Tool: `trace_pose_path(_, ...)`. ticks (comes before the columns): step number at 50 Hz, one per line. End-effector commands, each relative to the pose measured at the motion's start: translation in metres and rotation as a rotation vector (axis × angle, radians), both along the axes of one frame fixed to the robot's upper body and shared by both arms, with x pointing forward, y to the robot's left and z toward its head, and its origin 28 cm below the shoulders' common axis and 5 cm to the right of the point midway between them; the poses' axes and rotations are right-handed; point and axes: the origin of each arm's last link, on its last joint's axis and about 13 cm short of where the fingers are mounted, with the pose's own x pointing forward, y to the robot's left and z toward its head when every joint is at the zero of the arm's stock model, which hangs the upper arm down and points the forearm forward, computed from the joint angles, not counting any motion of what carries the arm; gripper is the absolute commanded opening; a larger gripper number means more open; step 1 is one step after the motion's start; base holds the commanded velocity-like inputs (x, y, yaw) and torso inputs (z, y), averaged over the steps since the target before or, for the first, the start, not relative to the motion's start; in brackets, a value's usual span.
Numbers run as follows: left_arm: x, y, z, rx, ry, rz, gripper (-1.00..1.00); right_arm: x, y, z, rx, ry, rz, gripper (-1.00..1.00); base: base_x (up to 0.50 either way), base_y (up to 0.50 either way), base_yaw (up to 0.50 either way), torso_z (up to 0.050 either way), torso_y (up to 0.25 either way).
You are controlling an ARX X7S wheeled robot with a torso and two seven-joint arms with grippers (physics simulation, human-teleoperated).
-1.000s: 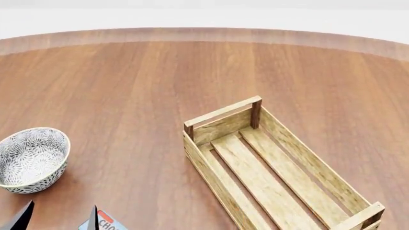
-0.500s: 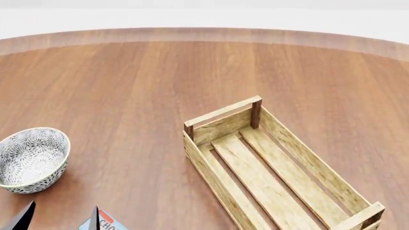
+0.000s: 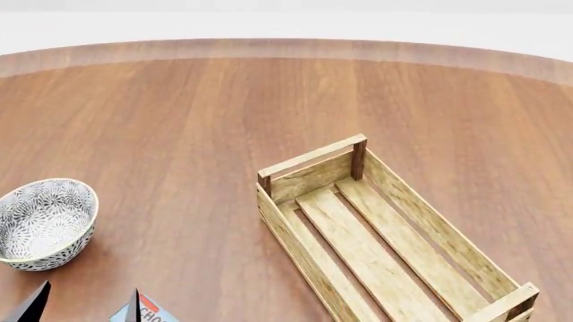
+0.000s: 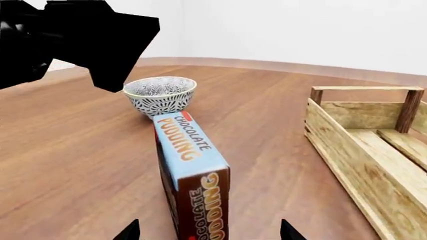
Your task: Pick up the chocolate pudding and put it in the tray.
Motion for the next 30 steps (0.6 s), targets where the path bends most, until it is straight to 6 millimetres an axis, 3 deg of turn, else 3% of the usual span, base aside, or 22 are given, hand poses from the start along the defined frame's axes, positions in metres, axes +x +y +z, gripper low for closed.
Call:
trace_pose_path(1, -0.001, -0.001, 0.000, 0.001, -0.003, -0.004, 1.00, 0.014, 0.002, -0.004, -0.037, 0.015, 0.031, 1.00, 0.00, 0.00, 0.00, 0.000, 0.000)
trace_pose_path(25, -0.003, -0.004, 0.001, 0.010, -0.010, -0.015, 1.00, 0.032, 0.006, -0.008, -0.067, 0.025, 0.050, 1.00, 0.00, 0.00, 0.00, 0.000, 0.000)
trace_pose_path(26, -0.003, -0.005, 0.001, 0.015, -0.013, -0.022, 1.00, 0.047, 0.014, -0.014, -0.074, 0.044, 0.052, 1.00, 0.00, 0.00, 0.00, 0.000, 0.000)
trace_pose_path(30, -0.003, -0.006, 0.001, 0.016, -0.013, -0.024, 1.00, 0.048, 0.015, -0.016, -0.080, 0.045, 0.055, 1.00, 0.00, 0.00, 0.00, 0.000, 0.000)
